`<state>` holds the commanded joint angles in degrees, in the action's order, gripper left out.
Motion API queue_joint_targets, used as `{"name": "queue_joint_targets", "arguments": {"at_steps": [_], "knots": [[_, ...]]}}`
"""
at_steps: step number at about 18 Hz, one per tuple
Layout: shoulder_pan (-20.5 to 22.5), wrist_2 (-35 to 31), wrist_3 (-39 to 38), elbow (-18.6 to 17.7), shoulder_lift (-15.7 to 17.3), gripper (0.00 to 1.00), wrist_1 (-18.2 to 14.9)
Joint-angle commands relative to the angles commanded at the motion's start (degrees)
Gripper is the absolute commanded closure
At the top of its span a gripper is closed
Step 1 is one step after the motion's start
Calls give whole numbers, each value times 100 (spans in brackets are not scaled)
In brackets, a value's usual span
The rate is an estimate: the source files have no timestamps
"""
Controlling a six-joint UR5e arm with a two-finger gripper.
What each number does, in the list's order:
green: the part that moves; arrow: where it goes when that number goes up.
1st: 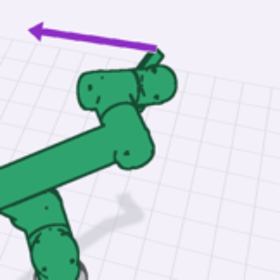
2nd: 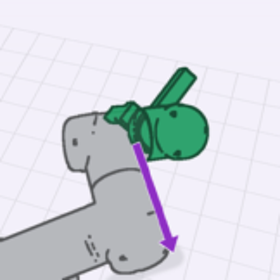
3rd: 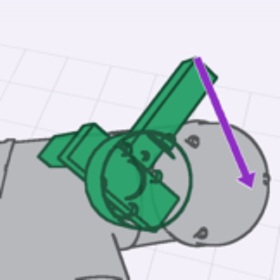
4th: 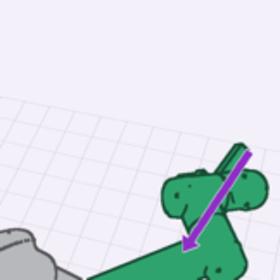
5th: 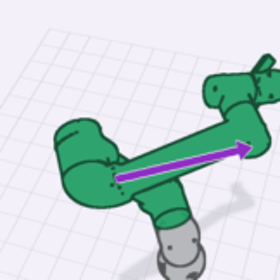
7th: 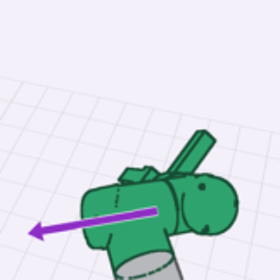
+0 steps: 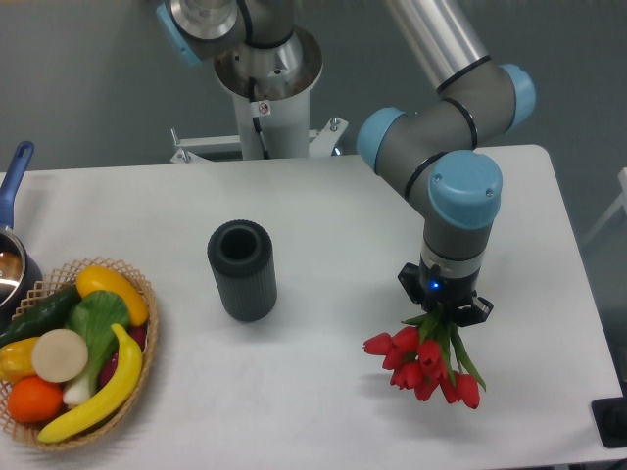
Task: Insert the flowers into the vase
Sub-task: 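Hold the red tulip bunch and start moving it toward the black vase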
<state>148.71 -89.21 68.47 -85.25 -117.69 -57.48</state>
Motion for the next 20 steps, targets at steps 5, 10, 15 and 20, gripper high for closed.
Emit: {"name": "queue_joint_targets", "arguments": {"at_steps": [5,10,15,20], "knots": [[-17,140,-9,0,18,100,0],[-132,578,-140,26,26,100,70],[-263,1720,-482,35,26,100,70],[-290,3504,-940,70,26,100,157]]}}
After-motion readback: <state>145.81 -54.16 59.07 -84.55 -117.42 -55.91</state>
